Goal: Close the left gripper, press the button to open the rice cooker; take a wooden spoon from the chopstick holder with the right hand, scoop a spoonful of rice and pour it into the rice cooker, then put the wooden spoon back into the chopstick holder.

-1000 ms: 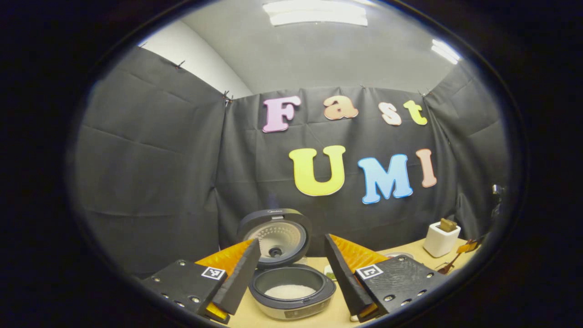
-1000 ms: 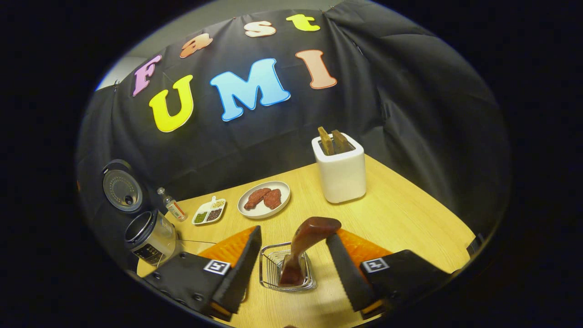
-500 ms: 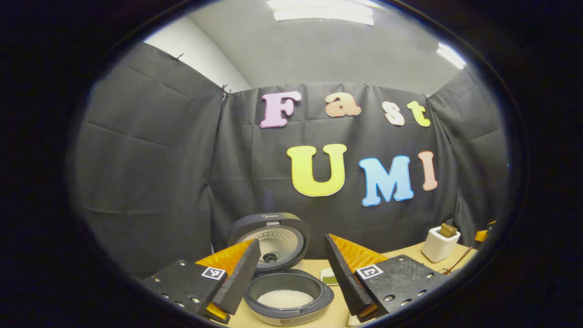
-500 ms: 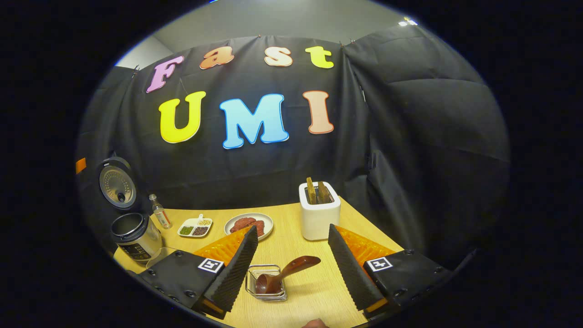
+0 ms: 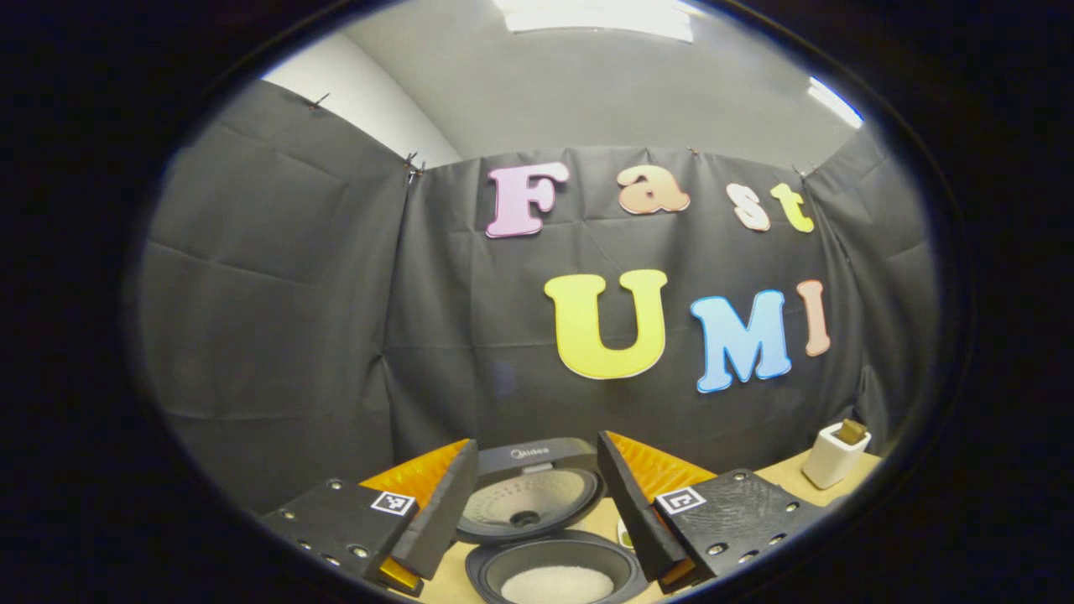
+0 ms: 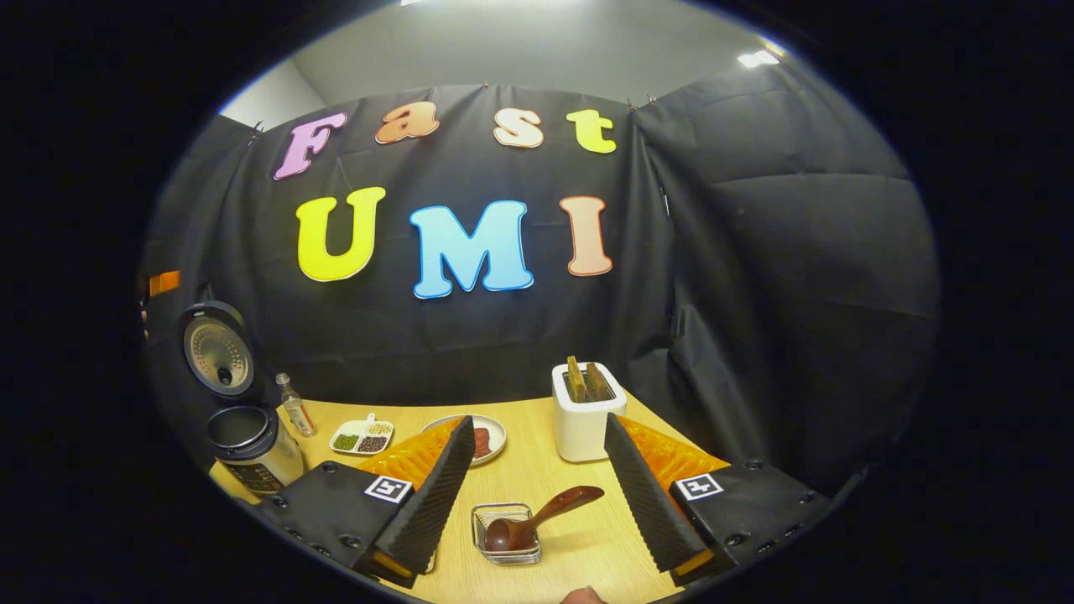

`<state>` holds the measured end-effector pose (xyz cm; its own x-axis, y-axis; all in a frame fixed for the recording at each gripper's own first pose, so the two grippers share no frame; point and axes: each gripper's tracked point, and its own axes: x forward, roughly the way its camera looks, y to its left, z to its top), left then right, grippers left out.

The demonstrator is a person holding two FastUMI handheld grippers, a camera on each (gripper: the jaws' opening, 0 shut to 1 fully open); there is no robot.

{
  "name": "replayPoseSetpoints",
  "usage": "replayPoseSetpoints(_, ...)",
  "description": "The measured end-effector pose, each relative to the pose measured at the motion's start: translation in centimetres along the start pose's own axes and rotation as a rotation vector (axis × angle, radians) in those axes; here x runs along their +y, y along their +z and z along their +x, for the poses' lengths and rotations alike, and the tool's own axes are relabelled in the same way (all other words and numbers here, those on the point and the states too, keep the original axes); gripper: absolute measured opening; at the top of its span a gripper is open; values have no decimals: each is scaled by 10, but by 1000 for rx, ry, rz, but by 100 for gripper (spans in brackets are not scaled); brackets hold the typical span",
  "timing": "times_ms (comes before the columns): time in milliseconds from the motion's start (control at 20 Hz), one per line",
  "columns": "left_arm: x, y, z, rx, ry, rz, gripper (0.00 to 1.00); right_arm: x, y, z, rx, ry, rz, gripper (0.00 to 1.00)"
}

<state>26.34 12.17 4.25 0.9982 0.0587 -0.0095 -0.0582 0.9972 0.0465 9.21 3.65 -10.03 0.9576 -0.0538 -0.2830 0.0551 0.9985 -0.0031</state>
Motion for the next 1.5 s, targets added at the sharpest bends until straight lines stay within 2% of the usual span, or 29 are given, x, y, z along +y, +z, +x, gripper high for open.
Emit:
replayPoseSetpoints(450,8,-20,91,2,-6,34,87,23,-14,5,27,-25,-27,98)
replayPoseSetpoints(850,28,-68,145,49,52,29,88,30,-29,13,71,-37,-42,98)
replayPoseSetpoints(1100,27,-80,136,69,49,-62,90,36,-26,16,67,-8,-49,98)
replayPoseSetpoints(1500,1,-93,90,114,-2,-86,91,32,-19,9,50,58,-39,98)
